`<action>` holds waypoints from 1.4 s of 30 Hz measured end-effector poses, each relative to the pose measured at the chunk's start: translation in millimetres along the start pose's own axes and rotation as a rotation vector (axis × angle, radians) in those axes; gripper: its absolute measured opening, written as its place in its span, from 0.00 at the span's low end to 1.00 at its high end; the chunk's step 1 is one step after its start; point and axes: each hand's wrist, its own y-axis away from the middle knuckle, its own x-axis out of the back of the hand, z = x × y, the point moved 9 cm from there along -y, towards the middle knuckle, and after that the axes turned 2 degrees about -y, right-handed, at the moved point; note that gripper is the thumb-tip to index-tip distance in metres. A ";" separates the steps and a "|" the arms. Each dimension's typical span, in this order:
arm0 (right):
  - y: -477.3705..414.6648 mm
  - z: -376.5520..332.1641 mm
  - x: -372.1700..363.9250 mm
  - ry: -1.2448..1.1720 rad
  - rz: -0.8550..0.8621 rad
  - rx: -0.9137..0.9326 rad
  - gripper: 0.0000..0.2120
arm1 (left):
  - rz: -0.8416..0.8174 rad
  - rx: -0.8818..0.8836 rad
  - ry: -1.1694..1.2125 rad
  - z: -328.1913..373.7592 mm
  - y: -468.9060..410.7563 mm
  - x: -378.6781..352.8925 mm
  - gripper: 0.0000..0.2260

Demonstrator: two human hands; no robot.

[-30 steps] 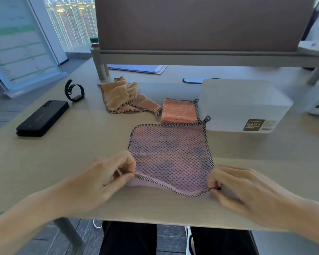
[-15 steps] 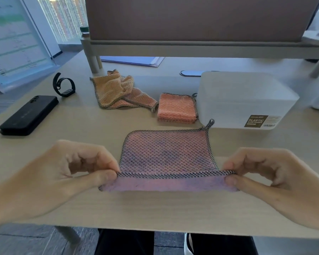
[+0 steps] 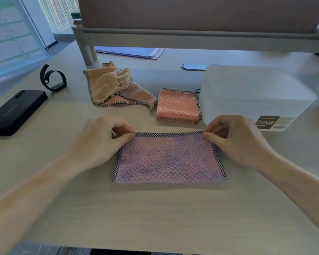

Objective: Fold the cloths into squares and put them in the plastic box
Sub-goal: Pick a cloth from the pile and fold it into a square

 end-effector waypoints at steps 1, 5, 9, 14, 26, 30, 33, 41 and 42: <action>0.7 -0.4 -0.3 0.019 0.008 0.002 0.05 | 0.013 -0.003 -0.005 0.9 0.0 -0.5 0.03; 3.8 -4.5 2.4 0.038 0.040 0.005 0.06 | 0.032 -0.025 -0.030 5.2 1.9 0.8 0.03; 3.8 -8.5 7.0 0.052 0.081 0.008 0.06 | 0.072 -0.042 -0.042 7.7 -0.5 6.0 0.02; 2.2 -7.5 4.6 0.073 0.073 0.010 0.06 | 0.068 -0.046 -0.068 6.2 -5.1 0.7 0.02; 9.9 -30.2 4.2 0.279 0.097 0.120 0.07 | 0.123 -0.106 -0.187 28.4 2.3 1.3 0.10; 27.7 -81.8 -33.7 0.380 -0.023 0.274 0.26 | -0.046 -0.258 -0.276 80.5 23.0 -41.0 0.26; 42.2 -76.7 -78.2 0.457 -0.218 0.241 0.35 | -0.219 -0.226 -0.395 75.5 34.4 -77.8 0.33; 59.2 -32.0 -70.9 0.588 -0.295 0.086 0.44 | -0.245 -0.112 -0.454 29.7 39.2 -67.0 0.37; 61.8 -28.6 -67.7 0.587 -0.299 0.057 0.46 | -0.257 -0.083 -0.446 19.5 38.8 -61.9 0.37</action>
